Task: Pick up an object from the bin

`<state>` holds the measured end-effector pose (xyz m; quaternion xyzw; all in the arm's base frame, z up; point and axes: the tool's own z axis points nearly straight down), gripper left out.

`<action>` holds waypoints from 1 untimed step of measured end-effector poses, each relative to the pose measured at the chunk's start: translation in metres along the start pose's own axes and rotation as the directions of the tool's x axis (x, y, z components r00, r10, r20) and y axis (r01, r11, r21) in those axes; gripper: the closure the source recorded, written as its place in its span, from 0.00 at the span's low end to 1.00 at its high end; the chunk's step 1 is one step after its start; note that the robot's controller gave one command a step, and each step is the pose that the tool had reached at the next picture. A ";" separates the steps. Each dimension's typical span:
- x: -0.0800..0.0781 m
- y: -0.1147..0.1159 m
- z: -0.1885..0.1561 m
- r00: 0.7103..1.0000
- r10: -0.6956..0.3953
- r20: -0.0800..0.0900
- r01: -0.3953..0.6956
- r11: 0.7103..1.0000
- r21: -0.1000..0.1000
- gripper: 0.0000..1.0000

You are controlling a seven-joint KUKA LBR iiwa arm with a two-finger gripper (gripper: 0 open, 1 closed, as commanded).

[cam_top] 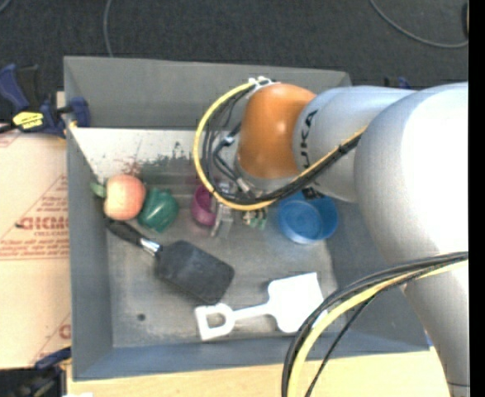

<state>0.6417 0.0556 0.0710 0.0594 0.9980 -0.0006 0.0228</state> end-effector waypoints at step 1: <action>0.006 0.053 -0.004 0.999 -0.032 0.010 0.033 0.999 -0.013 1.00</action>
Offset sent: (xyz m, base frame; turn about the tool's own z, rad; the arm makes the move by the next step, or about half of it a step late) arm 0.0062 0.0221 -0.0010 -0.0534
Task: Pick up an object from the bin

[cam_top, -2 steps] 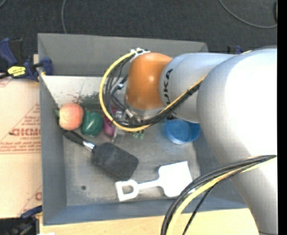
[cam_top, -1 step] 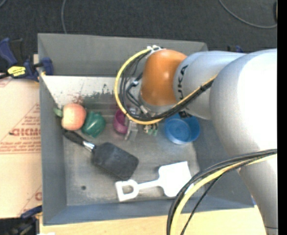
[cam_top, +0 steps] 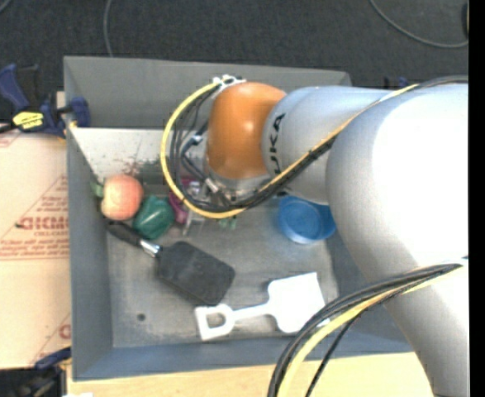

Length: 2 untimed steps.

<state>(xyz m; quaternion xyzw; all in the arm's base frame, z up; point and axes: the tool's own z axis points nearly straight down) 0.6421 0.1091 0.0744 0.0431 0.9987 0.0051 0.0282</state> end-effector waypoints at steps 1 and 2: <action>-0.009 -0.033 0.003 1.000 -0.021 -0.007 0.021 1.000 0.012 1.00; 0.008 -0.016 -0.096 1.000 -0.015 -0.004 0.015 1.000 0.005 1.00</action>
Offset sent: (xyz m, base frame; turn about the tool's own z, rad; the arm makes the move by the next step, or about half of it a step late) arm -0.0250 -0.0064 0.1443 -0.0088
